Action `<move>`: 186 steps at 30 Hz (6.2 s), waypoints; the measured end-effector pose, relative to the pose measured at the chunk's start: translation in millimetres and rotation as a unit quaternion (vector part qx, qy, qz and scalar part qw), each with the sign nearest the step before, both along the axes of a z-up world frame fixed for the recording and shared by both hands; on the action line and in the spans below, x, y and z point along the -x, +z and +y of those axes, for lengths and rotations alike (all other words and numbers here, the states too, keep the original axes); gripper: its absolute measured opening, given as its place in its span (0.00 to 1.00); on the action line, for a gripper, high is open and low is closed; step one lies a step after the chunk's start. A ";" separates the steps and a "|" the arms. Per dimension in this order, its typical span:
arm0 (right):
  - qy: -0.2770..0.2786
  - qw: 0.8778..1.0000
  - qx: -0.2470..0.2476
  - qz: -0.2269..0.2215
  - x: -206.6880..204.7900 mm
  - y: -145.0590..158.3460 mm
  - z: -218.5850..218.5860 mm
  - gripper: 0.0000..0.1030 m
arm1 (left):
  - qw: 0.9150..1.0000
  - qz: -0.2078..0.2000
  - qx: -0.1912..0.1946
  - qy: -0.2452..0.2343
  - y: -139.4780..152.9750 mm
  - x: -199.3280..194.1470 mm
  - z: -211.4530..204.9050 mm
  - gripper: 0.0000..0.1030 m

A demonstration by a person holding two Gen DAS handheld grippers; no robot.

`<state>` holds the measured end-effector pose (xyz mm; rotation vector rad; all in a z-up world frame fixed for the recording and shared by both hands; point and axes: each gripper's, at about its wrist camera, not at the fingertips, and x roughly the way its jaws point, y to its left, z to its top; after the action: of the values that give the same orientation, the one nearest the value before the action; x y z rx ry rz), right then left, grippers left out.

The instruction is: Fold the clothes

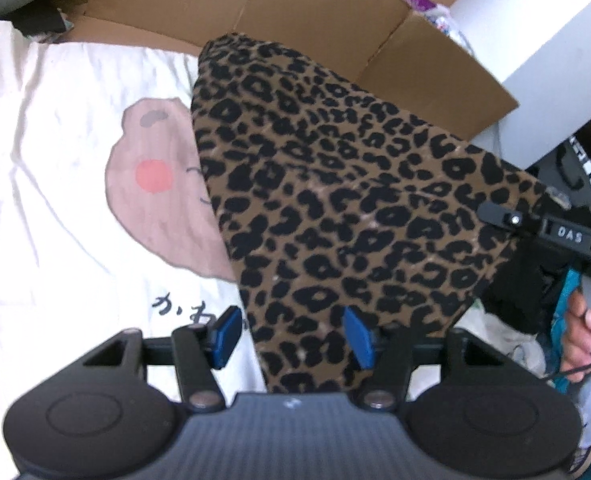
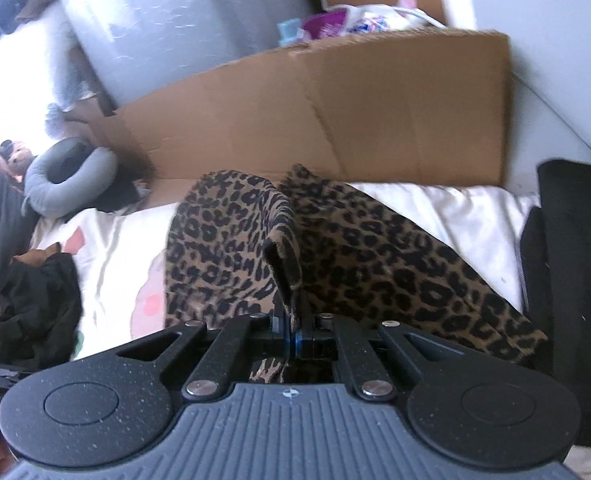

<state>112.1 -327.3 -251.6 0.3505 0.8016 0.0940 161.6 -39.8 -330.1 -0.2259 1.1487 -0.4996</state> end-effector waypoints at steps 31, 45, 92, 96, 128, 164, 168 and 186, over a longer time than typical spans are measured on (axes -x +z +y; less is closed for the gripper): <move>-0.141 0.986 -0.056 0.069 18.2 -82.9 -92.2 0.02 | 0.996 0.058 0.012 -0.066 -50.8 12.2 -18.6 0.17; -0.163 0.985 -0.047 0.013 26.5 -51.2 -113.4 0.02 | 0.994 0.000 0.062 -0.089 -12.5 19.4 -10.2 0.07; -0.207 0.975 -0.046 0.060 39.1 -98.8 -137.2 0.02 | 0.995 -0.069 -0.032 -0.066 30.8 -141.3 -88.2 0.25; -0.208 0.975 -0.053 0.058 41.1 -99.5 -138.9 0.02 | 0.995 -0.080 -0.044 -0.050 34.7 -166.6 -106.1 0.25; -0.165 0.982 -0.059 0.070 36.1 -102.2 -145.8 0.02 | 0.994 0.038 -0.051 0.090 -45.1 -236.4 -144.1 0.27; -0.179 0.979 -0.072 0.061 50.0 -92.1 -152.0 0.02 | 0.996 -0.012 -0.019 0.087 1.2 -226.5 -160.6 0.00; -0.175 0.980 -0.079 0.050 52.8 -87.5 -153.2 0.02 | 0.995 -0.012 -0.017 0.100 -7.8 -229.1 -160.9 0.00; -0.178 0.979 -0.079 0.054 75.9 -70.6 -161.7 0.05 | 0.999 0.030 -0.020 0.010 5.4 -175.3 -187.8 0.16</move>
<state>36.2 -489.0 -322.3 0.6486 0.8284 -0.2002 336.9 -227.6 -324.7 -0.2186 1.2136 -0.4544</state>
